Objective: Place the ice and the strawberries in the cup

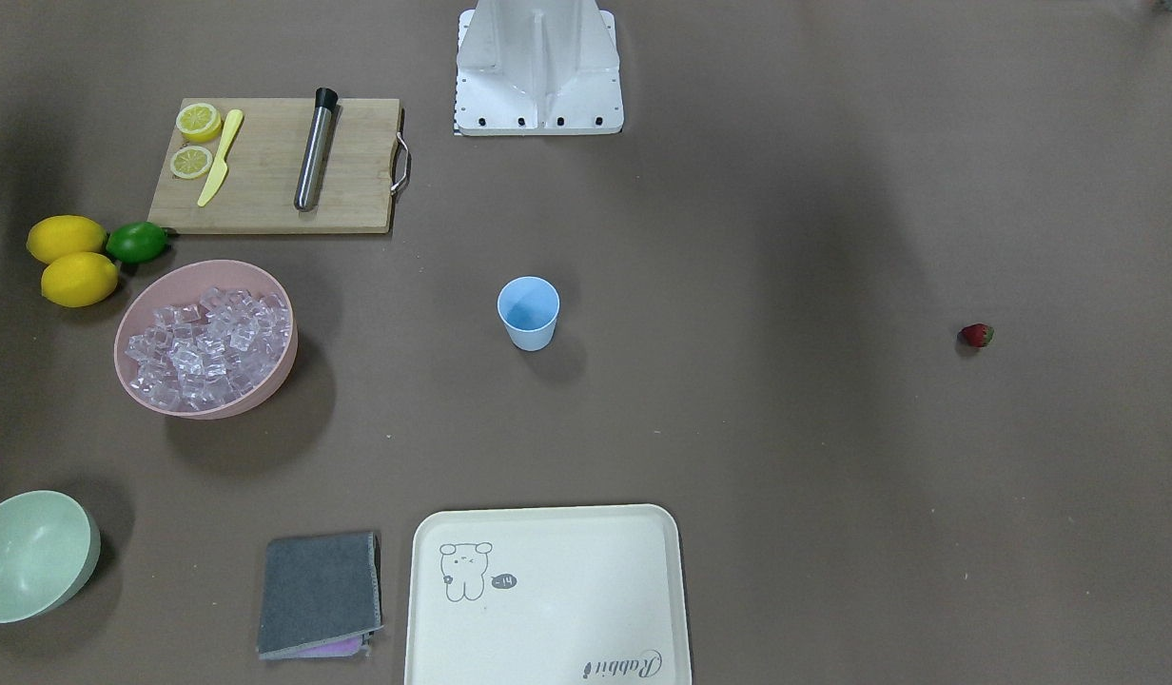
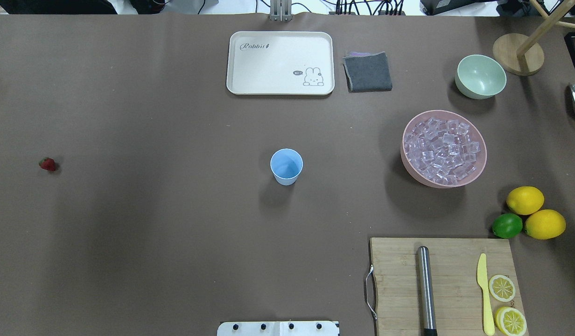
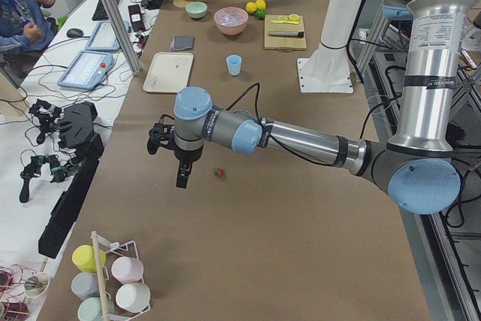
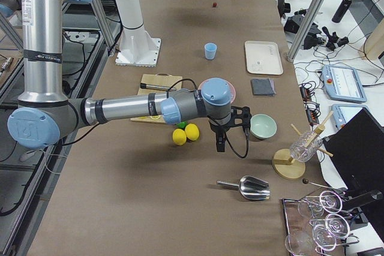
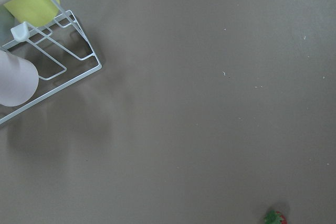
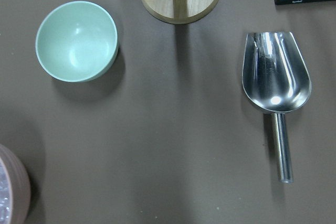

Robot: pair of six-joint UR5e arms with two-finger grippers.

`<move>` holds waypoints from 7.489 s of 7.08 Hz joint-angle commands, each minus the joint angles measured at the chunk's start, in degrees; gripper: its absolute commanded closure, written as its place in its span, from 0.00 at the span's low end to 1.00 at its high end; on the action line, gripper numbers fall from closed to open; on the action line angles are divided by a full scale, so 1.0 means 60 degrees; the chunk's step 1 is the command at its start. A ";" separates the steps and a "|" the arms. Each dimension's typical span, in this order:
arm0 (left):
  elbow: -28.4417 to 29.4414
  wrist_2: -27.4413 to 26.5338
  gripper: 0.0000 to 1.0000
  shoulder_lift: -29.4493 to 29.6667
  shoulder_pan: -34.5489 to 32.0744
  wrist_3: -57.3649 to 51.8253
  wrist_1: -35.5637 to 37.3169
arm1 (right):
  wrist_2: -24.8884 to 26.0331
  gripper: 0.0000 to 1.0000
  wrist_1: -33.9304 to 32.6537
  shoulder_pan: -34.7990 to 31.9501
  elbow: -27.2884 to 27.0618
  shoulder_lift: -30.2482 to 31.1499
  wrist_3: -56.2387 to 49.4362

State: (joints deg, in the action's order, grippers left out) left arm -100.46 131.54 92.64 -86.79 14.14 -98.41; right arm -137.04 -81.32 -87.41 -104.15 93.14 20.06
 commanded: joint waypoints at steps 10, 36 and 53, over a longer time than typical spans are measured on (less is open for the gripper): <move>-0.0249 0.0005 0.02 0.0132 -0.0037 0.0002 -0.0034 | 0.3215 0.00 0.3163 0.5273 -0.0235 -0.2386 0.6923; 0.0161 -0.0200 0.02 0.0264 0.0036 0.0017 -0.0005 | 0.6090 1.00 0.1410 0.8395 -0.0659 -0.5239 0.7247; 0.0205 -0.0171 0.02 0.0073 0.0036 0.0017 -0.0092 | 0.7753 0.40 0.1512 1.0073 0.0984 -0.6648 0.7117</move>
State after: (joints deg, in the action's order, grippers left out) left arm -99.16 130.52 93.01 -86.57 14.24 -98.91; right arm -89.99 -72.18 -25.92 -97.32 52.98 62.92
